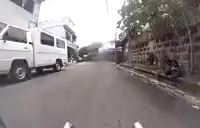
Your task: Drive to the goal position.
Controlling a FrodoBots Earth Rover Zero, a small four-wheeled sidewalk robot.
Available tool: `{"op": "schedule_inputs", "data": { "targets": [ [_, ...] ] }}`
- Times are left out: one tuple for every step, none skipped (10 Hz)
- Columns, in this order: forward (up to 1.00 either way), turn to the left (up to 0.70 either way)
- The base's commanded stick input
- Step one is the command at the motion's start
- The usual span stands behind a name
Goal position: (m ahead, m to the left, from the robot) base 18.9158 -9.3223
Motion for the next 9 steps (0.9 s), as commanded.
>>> {"op": "schedule_inputs", "data": {
  "targets": [
    [0.70,0.00],
    [0.70,0.00],
    [0.70,0.00],
    [0.70,0.00],
    [0.70,0.00],
    [0.70,0.00],
    [0.70,0.00],
    [0.70,0.00],
    [0.70,0.00]
  ]
}}
